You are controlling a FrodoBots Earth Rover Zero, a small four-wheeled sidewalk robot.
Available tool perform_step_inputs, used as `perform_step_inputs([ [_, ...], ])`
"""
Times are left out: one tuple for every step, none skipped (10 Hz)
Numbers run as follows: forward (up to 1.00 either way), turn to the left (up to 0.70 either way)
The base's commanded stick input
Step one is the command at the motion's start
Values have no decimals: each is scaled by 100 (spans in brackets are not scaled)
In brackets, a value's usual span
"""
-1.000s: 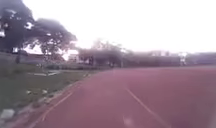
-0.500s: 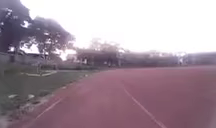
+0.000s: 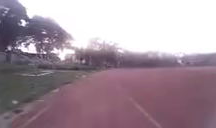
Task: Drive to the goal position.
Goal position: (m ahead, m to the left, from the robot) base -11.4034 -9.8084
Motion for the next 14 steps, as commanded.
perform_step_inputs([
  [70, -35],
  [70, -29],
  [70, -5],
  [70, 0],
  [70, 0],
  [70, 0],
  [70, 0],
  [70, 0],
  [70, 0],
  [70, 0],
  [70, 0],
  [70, 0],
  [70, 0],
  [70, 0],
])
